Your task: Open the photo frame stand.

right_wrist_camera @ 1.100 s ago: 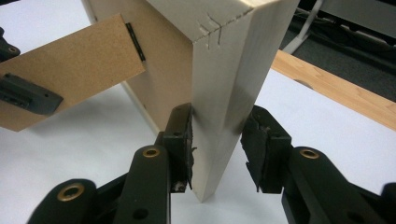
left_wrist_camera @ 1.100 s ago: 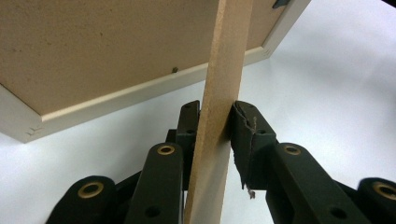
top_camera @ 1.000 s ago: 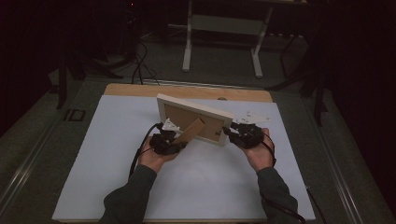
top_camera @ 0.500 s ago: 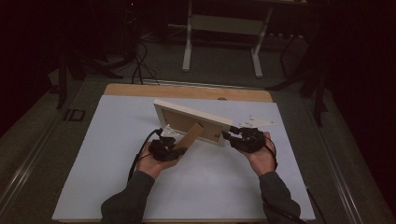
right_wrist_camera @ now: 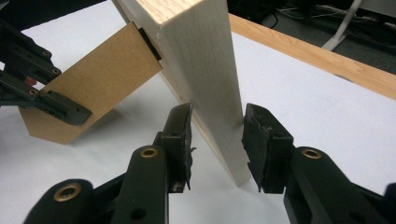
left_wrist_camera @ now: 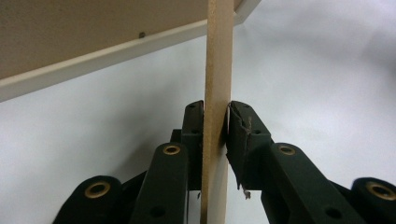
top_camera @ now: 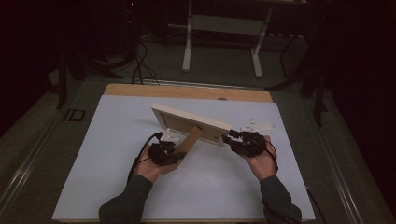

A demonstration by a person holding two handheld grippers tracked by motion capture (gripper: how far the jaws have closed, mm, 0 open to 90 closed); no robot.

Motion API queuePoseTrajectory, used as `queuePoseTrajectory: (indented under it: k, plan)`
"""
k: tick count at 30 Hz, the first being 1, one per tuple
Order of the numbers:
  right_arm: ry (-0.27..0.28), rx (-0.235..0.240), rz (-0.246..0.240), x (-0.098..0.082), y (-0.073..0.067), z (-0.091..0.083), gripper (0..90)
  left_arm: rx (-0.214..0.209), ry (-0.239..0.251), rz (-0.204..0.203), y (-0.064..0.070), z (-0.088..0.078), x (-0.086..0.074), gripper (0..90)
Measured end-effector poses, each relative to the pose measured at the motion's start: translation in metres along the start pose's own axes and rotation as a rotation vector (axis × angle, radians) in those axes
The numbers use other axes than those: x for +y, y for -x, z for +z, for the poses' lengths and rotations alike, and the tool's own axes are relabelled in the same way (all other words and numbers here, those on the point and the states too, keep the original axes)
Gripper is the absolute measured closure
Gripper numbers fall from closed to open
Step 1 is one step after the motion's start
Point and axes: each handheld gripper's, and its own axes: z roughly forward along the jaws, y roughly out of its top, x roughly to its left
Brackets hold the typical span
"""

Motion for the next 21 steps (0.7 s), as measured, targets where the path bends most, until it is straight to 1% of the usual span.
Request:
queuePoseTrajectory:
  k: [7,15,21]
  plan:
    - [-0.002,0.001,-0.005,-0.002,-0.003,-0.001,62.4,-0.006,-0.003,0.001,0.001,-0.002,-0.003,77.0]
    - [-0.009,0.009,-0.011,-0.004,-0.005,-0.002,62.5,-0.010,-0.004,-0.007,0.000,-0.003,-0.008,77.0]
    - [-0.018,0.012,-0.022,-0.006,-0.007,-0.003,62.5,-0.008,-0.016,-0.004,0.001,-0.003,-0.010,76.9]
